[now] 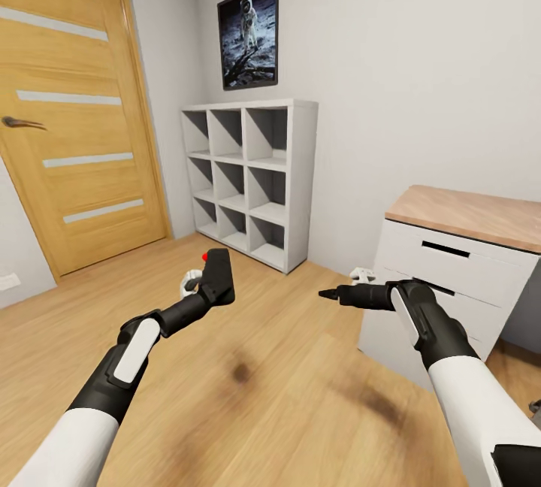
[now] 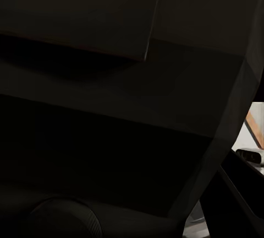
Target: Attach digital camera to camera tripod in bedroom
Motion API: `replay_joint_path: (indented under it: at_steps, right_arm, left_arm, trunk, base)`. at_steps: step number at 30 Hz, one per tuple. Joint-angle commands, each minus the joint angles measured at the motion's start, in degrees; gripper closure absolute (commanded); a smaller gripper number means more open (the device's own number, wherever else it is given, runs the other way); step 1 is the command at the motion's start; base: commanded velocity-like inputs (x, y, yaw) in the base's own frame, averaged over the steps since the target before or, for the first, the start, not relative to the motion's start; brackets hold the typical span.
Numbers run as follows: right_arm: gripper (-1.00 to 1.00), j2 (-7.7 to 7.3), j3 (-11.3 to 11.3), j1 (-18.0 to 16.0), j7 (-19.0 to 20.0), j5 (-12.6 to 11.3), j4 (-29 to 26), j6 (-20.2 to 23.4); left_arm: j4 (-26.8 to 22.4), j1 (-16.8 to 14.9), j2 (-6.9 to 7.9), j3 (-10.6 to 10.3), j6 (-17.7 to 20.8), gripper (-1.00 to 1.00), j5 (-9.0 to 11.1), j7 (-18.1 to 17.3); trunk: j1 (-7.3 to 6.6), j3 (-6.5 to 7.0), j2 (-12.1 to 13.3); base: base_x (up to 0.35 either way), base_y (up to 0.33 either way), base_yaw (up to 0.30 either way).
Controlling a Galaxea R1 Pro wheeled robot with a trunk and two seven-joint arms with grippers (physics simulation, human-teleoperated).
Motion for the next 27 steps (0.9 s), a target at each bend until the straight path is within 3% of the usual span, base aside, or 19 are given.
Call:
replay_joint_path:
  at_steps: [1,18,27]
  right_arm:
    - [-1.0,0.0,-0.1,0.0,-0.2,-0.3,0.0,0.5]
    - [-1.0,-0.07,-0.1,0.0,-0.2,0.2,0.0,0.5]
    - [-1.0,-0.01,-0.1,0.0,-0.1,0.1,0.0,0.5]
  left_arm:
    - [0.0,0.0,0.03,-0.1,0.2,1.0,0.3,-0.1]
    - [0.7,0.0,-0.15,-0.1,0.1,1.0,0.6,0.3]
    - [4.9,0.0,-0.23,0.3,0.0,1.0,1.0,0.4]
  trunk:
    - [-0.24,0.12,0.4]
    - [-3.97,3.18,7.2]
    - [-5.95,4.79,10.8]
  base:
    - [0.0,0.0,0.0]
    - [0.0,0.0,0.0]
    - [0.0,0.0,0.0]
